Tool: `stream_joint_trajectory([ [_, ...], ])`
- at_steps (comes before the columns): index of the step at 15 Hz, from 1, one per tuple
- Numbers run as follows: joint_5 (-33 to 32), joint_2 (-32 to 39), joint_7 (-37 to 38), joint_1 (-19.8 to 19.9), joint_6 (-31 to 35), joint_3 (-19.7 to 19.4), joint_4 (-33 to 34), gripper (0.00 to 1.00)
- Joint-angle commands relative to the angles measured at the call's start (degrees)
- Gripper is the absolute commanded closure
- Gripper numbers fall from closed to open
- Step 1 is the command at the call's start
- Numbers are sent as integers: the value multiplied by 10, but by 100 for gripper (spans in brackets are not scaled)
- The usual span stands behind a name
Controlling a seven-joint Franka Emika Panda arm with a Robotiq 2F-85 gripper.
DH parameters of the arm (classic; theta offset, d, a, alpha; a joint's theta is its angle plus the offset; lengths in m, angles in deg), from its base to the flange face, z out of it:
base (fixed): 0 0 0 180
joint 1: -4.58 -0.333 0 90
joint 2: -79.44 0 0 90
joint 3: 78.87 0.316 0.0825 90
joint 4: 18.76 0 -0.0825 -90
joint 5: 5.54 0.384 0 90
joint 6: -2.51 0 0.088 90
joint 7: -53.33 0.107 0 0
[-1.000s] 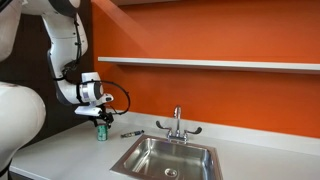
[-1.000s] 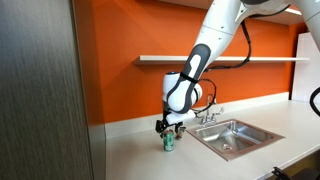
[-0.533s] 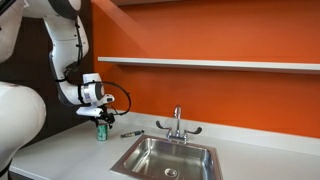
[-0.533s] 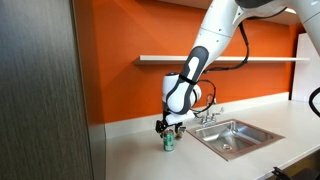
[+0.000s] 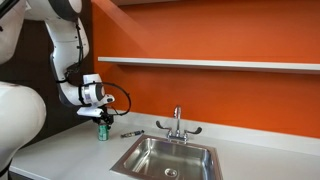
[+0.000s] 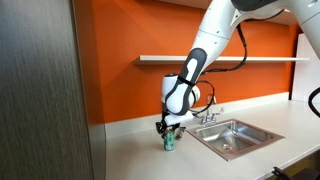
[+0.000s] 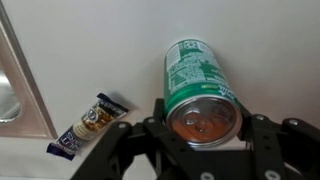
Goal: Put the can in the bottom shelf
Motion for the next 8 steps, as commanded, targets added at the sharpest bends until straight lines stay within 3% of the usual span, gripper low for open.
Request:
stream_joint_trajectory([
  [1, -1, 10, 15, -7, 2, -6, 11, 62],
  [8, 2, -6, 13, -6, -20, -4, 9, 62],
])
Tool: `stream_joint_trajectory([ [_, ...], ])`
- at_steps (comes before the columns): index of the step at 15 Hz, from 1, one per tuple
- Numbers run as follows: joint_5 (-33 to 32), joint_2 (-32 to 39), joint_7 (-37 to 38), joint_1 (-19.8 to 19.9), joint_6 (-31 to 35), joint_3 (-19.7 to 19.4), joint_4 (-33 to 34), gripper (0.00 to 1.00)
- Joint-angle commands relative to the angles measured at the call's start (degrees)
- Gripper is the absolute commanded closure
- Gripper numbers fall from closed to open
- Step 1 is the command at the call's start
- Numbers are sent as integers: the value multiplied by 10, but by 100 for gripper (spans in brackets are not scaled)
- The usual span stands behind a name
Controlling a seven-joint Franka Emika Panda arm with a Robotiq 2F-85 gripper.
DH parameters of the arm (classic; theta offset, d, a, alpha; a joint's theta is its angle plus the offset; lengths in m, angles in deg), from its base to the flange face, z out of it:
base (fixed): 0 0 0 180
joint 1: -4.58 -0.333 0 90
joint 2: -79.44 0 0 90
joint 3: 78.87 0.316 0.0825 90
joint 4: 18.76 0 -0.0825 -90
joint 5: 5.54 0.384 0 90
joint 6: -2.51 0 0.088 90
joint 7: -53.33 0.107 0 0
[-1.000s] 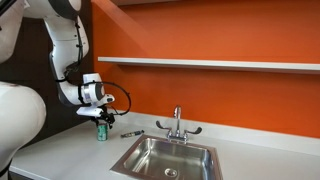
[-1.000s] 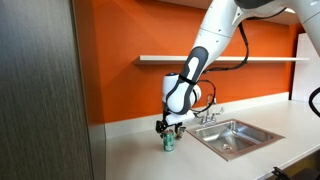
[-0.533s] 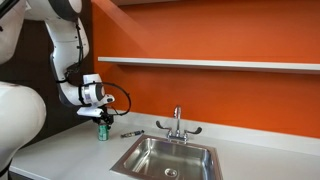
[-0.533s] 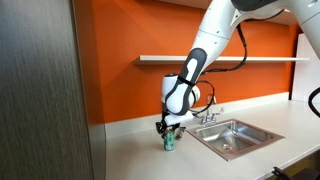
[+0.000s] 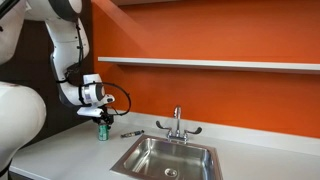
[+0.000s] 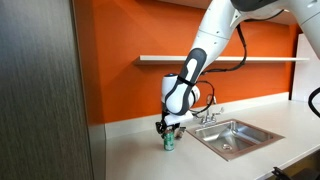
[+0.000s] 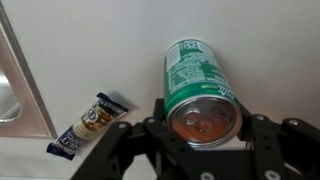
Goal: Put the can in the bottom shelf
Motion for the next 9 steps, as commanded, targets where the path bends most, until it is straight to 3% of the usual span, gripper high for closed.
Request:
stream_joint_trajectory([
  [1, -1, -11, 12, -7, -20, -6, 6, 62],
  [9, -12, -48, 23, -16, -58, -12, 6, 62],
])
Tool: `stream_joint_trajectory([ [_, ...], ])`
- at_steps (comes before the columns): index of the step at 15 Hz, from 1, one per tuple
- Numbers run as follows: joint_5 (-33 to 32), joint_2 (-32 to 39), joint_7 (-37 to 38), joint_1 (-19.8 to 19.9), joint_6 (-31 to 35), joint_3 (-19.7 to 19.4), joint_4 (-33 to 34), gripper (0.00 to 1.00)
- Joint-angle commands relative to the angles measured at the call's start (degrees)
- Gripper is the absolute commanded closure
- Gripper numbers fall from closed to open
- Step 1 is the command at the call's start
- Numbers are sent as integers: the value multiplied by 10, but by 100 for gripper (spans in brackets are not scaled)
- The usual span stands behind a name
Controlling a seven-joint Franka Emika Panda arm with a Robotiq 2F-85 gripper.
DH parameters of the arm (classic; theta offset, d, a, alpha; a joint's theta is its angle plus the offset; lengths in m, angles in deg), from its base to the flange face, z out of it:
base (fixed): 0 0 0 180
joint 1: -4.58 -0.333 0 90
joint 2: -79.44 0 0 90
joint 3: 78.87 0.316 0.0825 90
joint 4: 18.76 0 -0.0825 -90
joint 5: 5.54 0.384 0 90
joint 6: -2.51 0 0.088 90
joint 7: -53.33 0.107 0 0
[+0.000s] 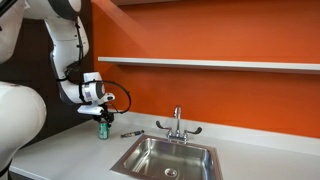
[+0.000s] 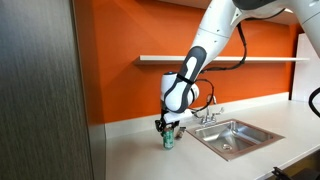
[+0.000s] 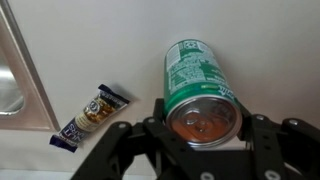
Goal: Put the can in the bottom shelf
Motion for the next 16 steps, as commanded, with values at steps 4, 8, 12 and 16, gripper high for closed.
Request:
stream_joint_trajectory([
  [4, -25, -80, 37, -9, -91, 2, -8, 62],
  [8, -37, -123, 49, 5, -146, 29, -17, 62],
  [12, -29, -169, 59, 21, -186, 64, -37, 62],
  [16, -25, -221, 79, 42, -223, 99, -59, 62],
])
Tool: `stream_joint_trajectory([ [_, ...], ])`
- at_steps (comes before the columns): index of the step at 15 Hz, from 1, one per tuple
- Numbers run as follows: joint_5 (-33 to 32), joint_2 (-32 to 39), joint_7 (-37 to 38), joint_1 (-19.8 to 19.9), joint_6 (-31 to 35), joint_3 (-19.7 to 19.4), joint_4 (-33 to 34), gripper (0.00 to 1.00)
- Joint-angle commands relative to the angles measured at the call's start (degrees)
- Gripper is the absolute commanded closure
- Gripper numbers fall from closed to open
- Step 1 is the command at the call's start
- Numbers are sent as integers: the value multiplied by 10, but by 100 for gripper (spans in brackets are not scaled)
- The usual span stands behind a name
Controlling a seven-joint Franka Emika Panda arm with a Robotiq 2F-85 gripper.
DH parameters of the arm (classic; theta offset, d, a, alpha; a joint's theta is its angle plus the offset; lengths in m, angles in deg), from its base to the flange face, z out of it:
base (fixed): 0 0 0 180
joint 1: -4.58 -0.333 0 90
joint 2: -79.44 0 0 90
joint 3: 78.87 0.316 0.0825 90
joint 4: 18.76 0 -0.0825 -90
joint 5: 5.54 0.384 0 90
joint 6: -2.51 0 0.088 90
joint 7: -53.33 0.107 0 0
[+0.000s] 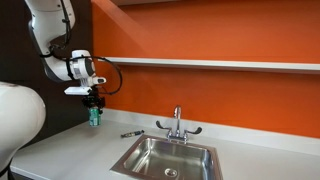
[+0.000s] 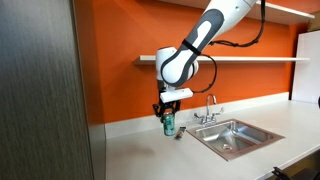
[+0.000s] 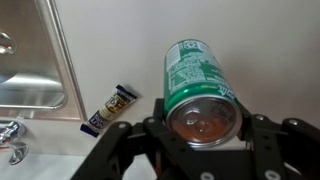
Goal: Put the can in the bottom shelf
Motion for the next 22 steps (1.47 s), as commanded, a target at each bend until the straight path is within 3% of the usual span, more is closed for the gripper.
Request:
stream_joint_trajectory([
  [1, -8, -75, 31, 35, -48, 45, -32, 62],
  [13, 19, -257, 63, 106, -189, 137, -41, 62],
  [22, 22, -331, 49, 144, -292, 169, 25, 62],
])
